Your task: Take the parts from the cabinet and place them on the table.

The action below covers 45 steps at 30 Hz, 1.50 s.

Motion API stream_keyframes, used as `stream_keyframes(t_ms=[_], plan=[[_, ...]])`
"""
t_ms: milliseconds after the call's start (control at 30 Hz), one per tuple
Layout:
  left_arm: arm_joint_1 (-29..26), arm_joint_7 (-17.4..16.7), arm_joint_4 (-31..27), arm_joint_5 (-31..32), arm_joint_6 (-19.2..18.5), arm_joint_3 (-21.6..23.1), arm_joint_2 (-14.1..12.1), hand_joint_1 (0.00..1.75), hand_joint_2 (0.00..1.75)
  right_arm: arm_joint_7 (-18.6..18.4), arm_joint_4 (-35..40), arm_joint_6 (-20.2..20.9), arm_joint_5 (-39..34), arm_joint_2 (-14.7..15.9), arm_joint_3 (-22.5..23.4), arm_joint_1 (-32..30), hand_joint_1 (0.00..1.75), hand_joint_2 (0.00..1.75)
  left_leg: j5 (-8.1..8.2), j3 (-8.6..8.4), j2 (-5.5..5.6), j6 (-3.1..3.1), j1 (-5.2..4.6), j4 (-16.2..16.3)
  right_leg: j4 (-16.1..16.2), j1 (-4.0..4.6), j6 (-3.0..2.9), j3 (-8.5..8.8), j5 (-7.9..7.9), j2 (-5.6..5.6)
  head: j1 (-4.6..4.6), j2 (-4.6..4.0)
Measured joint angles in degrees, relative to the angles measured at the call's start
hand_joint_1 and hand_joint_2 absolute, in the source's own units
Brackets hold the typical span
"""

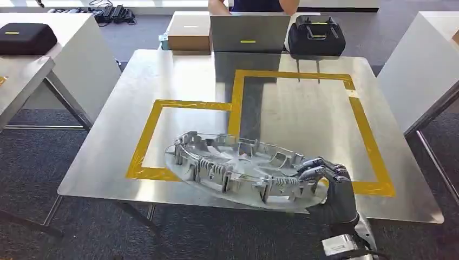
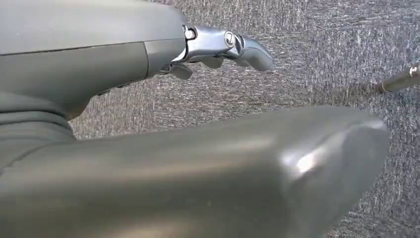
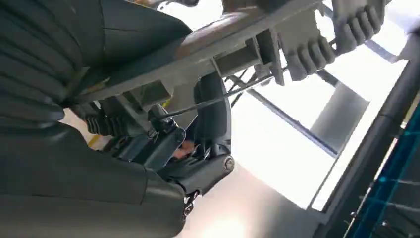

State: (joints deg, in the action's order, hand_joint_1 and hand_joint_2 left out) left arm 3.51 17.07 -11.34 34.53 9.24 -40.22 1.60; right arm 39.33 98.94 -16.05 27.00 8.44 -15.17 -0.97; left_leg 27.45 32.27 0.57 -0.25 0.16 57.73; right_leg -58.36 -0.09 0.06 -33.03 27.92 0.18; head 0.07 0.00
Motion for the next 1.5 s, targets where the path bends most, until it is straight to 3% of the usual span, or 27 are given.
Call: stream_keyframes(t_ms=[167,300,400,500,600,867,900,1000,1033,1233,1433,1500], plan=[[-0.06,1.77,0.00,0.96,-1.16,-0.02,0.13,0.00,0.00,-5.39,-11.05,-12.66,17.00,-0.15,-0.55,4.76,1.75,1.75,-0.01,-0.01,0.03,0.02,-0.04,0.04,0.03,-0.17,0.13,0.06,-0.08,-0.01,0.02,0.00],[0.09,2.64,0.00,2.62,-0.11,-0.02,0.17,0.00,0.00,-12.24,-26.49,-22.26,29.41,-0.26,-0.22,12.72,1.75,1.75,-0.05,-0.02,0.03,0.08,-0.08,0.15,0.05,-0.21,0.27,0.08,-0.17,0.03,0.02,0.00],[0.36,2.80,0.00,4.00,0.42,-0.02,0.20,0.00,0.00,-15.68,-35.85,-23.51,41.23,-0.31,2.54,17.87,1.75,1.75,-0.08,0.01,0.12,0.13,-0.11,0.22,0.05,-0.25,0.33,0.10,-0.21,-0.03,0.00,0.00],[0.62,2.32,-0.02,4.85,0.42,-0.02,0.22,0.00,0.00,-15.83,-42.87,-23.75,46.32,-0.55,6.19,21.74,1.75,1.75,-0.08,0.01,0.19,0.13,-0.12,0.25,0.05,-0.26,0.36,0.12,-0.23,-0.05,0.02,0.00],[1.11,2.16,-0.02,5.22,0.44,-0.02,0.24,0.00,0.00,-19.14,-49.90,-23.77,53.05,-0.85,10.12,25.40,1.75,1.75,-0.08,0.02,0.20,0.13,-0.13,0.27,0.05,-0.26,0.38,0.13,-0.24,-0.05,0.04,0.00],[1.32,2.36,0.00,5.22,1.38,-0.02,0.26,0.00,0.00,-24.44,-59.62,-23.86,57.04,-1.20,14.25,31.03,1.75,1.75,-0.07,0.03,0.20,0.14,-0.13,0.27,0.05,-0.26,0.38,0.12,-0.24,-0.05,0.02,0.00],[1.30,2.36,0.00,5.25,1.55,-0.02,0.26,0.00,1.75,-24.40,-60.62,-23.86,56.44,-1.22,14.71,31.47,0.00,1.75,-0.07,0.03,0.20,0.14,-0.13,0.27,0.05,-0.26,0.38,0.12,-0.24,-0.05,0.02,0.00],[1.24,2.51,0.00,5.75,2.12,-0.02,0.26,0.00,1.75,-23.27,-63.03,-23.88,54.19,-1.22,16.48,32.30,0.00,1.75,-0.06,0.03,0.20,0.15,-0.13,0.27,0.05,-0.26,0.38,0.12,-0.23,-0.06,0.02,0.00],[1.19,2.71,0.00,6.12,2.49,-0.02,0.26,0.00,0.00,-22.46,-63.59,-23.88,53.31,-1.22,17.15,32.41,0.00,1.75,-0.06,0.04,0.19,0.15,-0.13,0.27,0.05,-0.26,0.38,0.12,-0.23,-0.06,0.02,0.00],[1.28,3.56,0.00,5.25,2.86,-0.02,0.28,0.00,0.00,-17.16,-67.47,-23.95,49.13,-1.40,19.94,33.54,0.00,1.75,-0.06,0.03,0.18,0.16,-0.13,0.28,0.05,-0.26,0.39,0.13,-0.24,-0.06,0.02,0.00],[1.50,3.74,-0.02,5.51,2.71,-0.02,0.28,0.00,0.00,-1.92,-72.47,-20.05,37.21,-4.13,22.67,35.31,0.00,1.75,-0.07,0.01,0.13,0.14,-0.12,0.28,0.05,-0.21,0.38,0.14,-0.24,-0.02,0.04,0.00],[1.52,3.76,-0.02,5.60,2.71,-0.02,0.28,0.00,0.00,0.15,-72.76,-16.75,33.41,-5.51,22.58,35.19,0.00,1.75,-0.07,0.01,0.12,0.14,-0.12,0.28,0.05,-0.20,0.38,0.13,-0.24,0.01,0.02,0.00]])
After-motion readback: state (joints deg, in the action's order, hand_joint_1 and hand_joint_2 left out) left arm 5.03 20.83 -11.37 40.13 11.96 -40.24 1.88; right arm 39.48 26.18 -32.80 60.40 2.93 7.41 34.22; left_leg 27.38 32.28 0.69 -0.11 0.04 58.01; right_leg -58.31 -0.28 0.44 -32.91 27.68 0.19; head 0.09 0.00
